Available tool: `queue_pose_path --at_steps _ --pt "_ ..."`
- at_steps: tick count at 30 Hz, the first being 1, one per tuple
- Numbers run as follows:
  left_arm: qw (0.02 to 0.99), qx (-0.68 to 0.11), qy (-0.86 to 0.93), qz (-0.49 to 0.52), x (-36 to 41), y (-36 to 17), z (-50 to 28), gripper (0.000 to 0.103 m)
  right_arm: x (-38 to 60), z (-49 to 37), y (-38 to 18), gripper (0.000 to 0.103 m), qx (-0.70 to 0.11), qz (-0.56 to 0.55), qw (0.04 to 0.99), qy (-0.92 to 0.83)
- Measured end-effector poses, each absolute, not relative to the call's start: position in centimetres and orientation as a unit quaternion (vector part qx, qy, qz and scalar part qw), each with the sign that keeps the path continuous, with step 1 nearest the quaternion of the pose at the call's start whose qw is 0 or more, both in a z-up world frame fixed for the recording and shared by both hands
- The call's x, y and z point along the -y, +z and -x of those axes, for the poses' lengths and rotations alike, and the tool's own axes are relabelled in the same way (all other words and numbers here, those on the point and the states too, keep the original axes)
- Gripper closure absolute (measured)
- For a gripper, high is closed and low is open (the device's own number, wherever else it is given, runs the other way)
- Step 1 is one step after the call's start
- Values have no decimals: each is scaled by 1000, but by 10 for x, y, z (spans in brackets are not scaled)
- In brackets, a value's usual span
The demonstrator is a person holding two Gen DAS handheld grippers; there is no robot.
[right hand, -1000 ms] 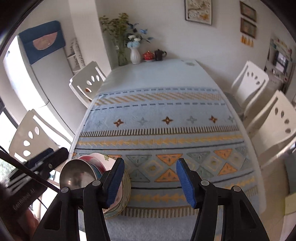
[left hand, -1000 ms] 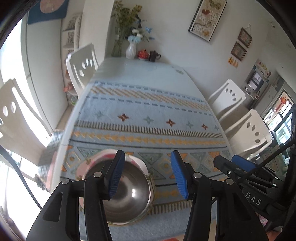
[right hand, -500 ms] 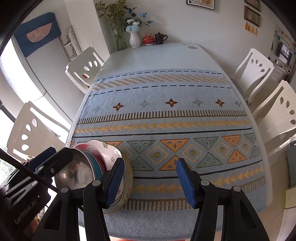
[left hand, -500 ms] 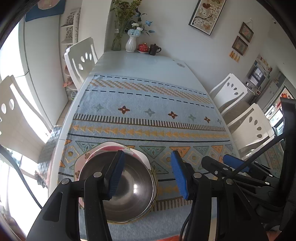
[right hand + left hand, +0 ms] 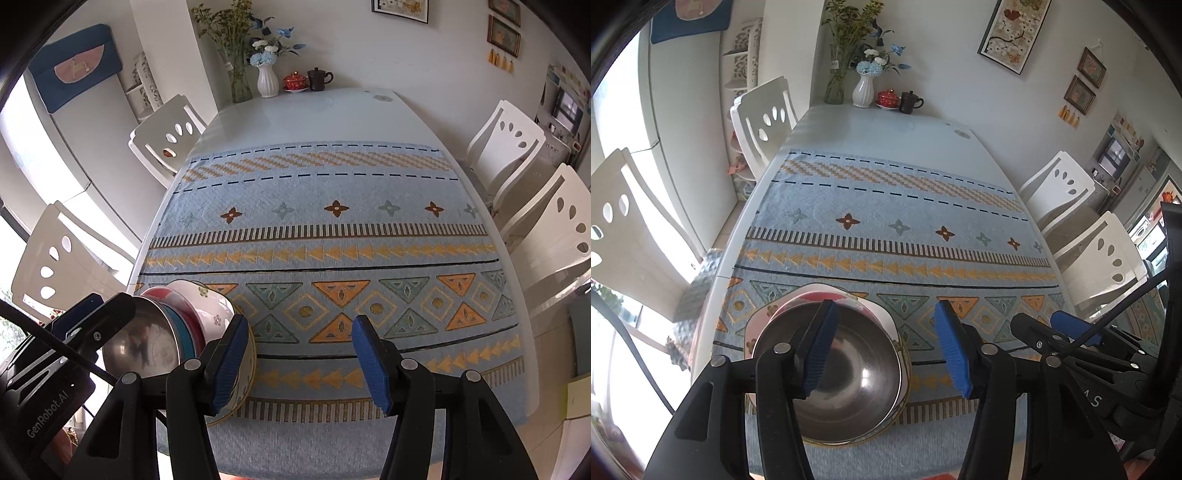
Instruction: Organize plates and bowls
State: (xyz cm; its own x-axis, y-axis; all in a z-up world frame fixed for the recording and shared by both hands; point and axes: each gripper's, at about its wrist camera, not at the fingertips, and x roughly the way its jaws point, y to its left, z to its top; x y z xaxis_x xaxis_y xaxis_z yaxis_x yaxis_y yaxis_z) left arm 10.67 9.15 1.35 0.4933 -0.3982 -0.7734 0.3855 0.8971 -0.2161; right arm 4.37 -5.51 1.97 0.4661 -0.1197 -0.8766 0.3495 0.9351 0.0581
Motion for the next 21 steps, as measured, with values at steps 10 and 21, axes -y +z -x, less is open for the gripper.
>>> queue_pose_path --at_steps 10,21 --pt "872 -442 -210 -4 -85 17 -105 42 61 -42 20 46 -499 -116 849 -132" --pt "868 -458 -189 -35 -79 11 -107 35 60 -43 17 46 -507 -107 847 -119"
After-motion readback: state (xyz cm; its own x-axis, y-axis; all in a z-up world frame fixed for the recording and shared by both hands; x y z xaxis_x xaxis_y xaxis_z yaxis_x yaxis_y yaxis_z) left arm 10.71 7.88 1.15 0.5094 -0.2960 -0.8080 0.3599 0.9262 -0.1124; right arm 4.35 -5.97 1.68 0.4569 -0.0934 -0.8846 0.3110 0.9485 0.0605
